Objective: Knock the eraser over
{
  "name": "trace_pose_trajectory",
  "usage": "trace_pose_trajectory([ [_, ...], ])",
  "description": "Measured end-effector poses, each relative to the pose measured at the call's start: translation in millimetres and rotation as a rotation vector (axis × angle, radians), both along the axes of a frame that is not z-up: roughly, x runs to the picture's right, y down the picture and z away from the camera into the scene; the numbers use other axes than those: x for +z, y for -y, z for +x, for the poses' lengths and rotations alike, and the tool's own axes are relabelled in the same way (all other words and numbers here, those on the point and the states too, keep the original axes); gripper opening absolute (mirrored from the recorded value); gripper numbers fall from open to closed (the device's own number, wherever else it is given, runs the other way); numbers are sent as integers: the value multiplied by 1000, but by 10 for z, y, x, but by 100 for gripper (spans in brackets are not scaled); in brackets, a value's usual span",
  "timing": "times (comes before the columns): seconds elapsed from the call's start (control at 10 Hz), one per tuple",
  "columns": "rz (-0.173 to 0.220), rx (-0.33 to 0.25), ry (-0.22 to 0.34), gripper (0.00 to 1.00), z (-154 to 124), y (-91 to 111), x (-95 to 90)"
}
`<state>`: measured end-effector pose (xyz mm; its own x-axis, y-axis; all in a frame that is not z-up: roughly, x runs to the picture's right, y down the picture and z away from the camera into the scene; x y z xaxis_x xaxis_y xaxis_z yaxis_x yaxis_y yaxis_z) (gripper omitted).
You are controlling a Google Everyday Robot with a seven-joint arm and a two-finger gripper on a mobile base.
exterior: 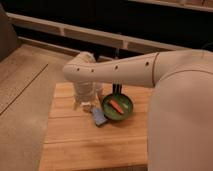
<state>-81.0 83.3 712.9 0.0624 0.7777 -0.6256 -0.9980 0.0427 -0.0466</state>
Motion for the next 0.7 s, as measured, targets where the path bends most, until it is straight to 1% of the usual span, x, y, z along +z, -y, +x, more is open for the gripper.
trace_pose_trajectory([
  [0.1, 13, -6, -12, 65, 154, 112, 33],
  [0.2, 29, -15, -15, 65, 257, 228, 70],
  [0.3, 36, -19, -17, 65, 331, 309, 85],
  [0.5, 51, -34, -54, 65, 680, 502, 123],
  [0.6, 52, -40, -89, 65, 869, 569, 114],
  [0.7, 53, -39, -104, 65, 960, 593, 109],
])
